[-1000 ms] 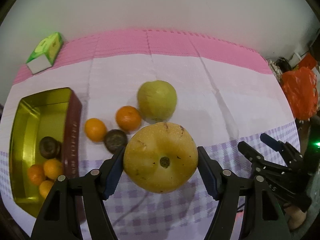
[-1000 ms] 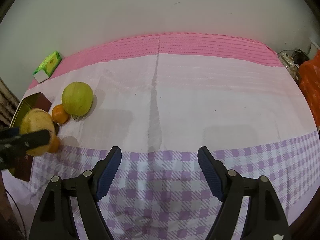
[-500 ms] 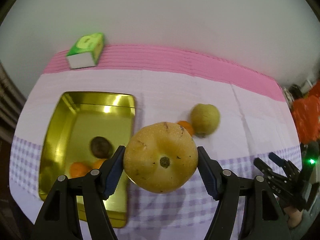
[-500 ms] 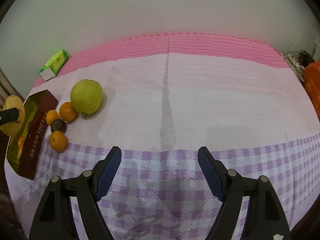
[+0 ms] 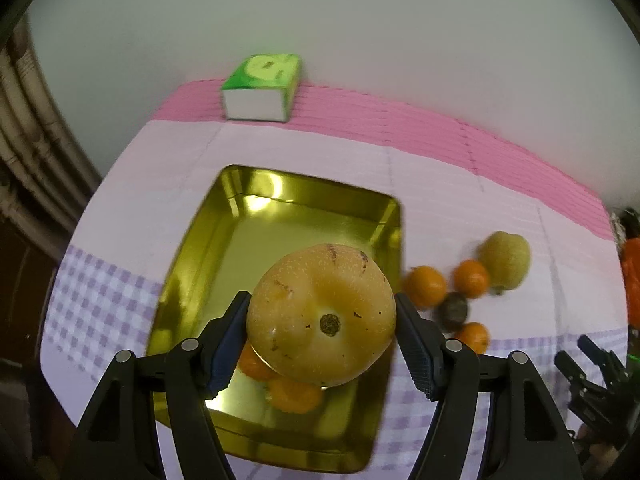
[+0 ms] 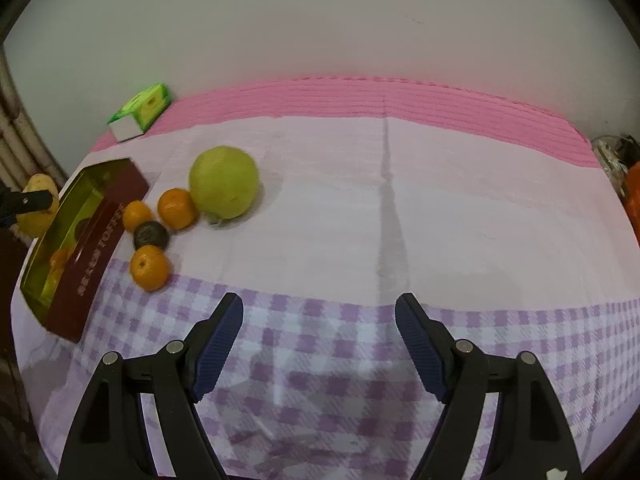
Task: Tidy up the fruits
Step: 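Carry the tan pear with the left gripper over the gold tin, then lower the tan pear into the tin and open the left gripper while the right gripper grasps a mandarin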
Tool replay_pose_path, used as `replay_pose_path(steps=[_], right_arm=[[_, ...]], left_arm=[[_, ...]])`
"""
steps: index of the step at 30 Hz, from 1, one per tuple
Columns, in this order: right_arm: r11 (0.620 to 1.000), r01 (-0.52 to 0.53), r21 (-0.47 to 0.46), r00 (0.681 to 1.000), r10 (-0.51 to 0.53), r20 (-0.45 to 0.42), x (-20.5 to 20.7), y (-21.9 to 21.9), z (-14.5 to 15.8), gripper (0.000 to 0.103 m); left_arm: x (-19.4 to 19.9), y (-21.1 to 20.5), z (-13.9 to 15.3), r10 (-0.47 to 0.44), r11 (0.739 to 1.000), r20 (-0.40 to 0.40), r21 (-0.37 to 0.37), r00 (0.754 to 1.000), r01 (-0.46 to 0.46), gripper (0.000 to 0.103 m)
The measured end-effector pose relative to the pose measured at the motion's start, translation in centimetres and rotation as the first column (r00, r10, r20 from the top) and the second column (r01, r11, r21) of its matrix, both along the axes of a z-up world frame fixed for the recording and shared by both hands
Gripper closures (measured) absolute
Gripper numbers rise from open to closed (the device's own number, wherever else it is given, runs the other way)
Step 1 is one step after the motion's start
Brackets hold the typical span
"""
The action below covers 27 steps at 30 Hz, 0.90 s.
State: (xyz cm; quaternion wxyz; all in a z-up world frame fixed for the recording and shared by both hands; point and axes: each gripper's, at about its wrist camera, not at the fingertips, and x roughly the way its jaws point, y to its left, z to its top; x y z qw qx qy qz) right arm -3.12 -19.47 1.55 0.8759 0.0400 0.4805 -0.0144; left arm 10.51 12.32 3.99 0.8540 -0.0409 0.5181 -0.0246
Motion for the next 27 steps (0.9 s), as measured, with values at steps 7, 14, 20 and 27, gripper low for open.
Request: replay_pose_path(steps=[7,14,20,27], right_arm=[[0.999,-0.042,0.0,0.999,0.042,-0.014,0.5,2.2,-0.5,0.027],[0.994,-0.112,0.005,0.994,0.112,0.0,0.9,5.4,-0.7,0.028],[0.987,-0.159,0.017,0.987,0.159,0.016,1.4,7.9,-0.6,0.031],[0.977,-0.214,0.009,0.977,0.214,-0.003,2.3,10.2,-1.4,0.034]], left_arm=[[0.5,3.6,-1.2,0.051,0.999,0.003,0.007,0.999,-0.051,0.033],[1.0,5.0,-2.9,0.062,0.998,-0.005,0.004,0.998,-0.062,0.033],[1.3,5.7,-4.1,0.066,0.998,-0.016,-0.004,0.998,-0.066,0.033],[1.6,6.3,-4.8,0.074,0.997,-0.019,-0.01,0.997,-0.074,0.033]])
